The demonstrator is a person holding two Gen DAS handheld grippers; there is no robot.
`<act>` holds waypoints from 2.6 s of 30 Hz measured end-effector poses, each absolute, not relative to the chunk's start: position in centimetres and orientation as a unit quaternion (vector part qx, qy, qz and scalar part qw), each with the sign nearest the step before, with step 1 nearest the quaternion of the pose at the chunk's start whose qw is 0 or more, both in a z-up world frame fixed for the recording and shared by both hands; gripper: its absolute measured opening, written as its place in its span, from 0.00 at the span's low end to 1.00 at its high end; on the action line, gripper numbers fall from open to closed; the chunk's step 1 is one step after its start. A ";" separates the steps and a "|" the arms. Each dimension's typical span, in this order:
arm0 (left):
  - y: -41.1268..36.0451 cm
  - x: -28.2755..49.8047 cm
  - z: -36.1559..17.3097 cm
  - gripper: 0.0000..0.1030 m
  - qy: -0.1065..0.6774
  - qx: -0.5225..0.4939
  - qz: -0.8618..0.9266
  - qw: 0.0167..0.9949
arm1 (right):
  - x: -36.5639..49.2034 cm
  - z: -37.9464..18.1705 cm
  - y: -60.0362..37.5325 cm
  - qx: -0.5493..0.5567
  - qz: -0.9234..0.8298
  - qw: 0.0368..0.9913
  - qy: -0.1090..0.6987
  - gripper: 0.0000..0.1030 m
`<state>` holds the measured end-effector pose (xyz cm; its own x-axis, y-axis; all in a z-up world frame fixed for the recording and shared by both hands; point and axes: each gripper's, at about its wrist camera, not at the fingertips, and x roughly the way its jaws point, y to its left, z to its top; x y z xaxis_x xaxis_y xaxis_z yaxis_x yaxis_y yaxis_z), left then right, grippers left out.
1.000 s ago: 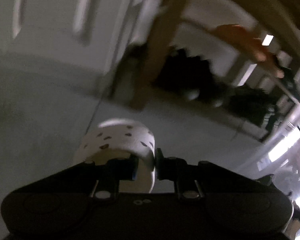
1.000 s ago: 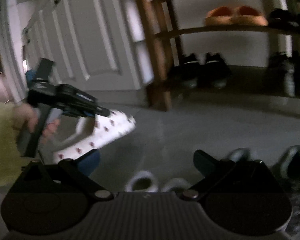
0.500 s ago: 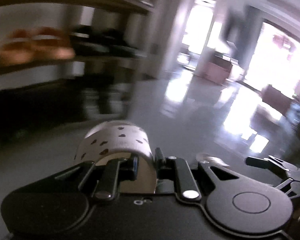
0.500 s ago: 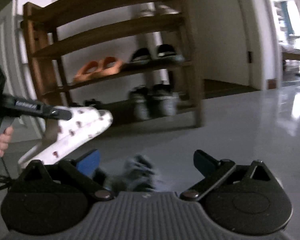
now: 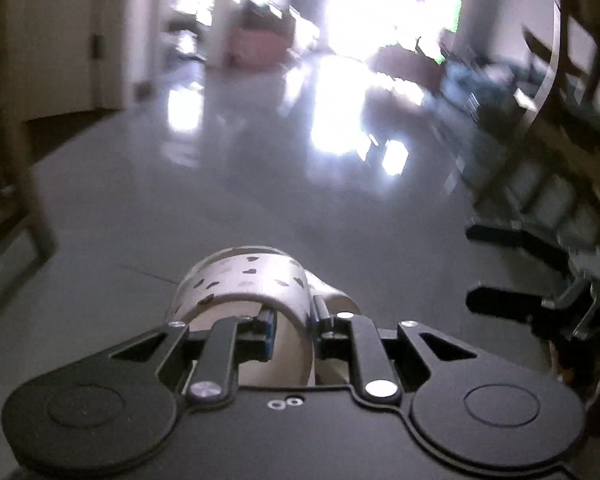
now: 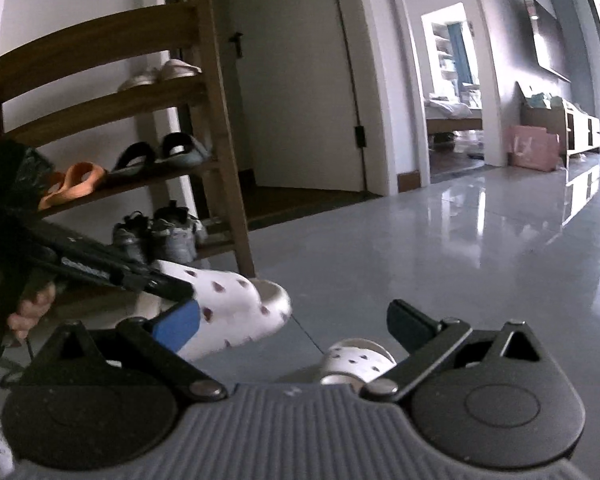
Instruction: Organize scattered shoes
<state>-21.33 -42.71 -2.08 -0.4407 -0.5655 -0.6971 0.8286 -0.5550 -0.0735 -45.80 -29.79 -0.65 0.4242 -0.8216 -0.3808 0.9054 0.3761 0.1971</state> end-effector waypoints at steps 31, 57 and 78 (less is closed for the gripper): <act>-38.7 -24.2 -5.7 0.77 0.344 0.321 -0.598 0.649 | -42.8 -6.4 -52.9 0.410 -0.186 0.846 0.285 0.98; -38.0 -24.0 -5.8 0.77 0.428 0.307 -0.507 0.682 | -44.1 -11.0 -51.8 0.548 -0.121 0.811 0.164 0.34; -35.9 -21.8 -7.6 0.77 0.418 0.357 -0.497 0.671 | -37.8 -9.3 -37.8 0.402 -0.367 0.805 0.236 0.83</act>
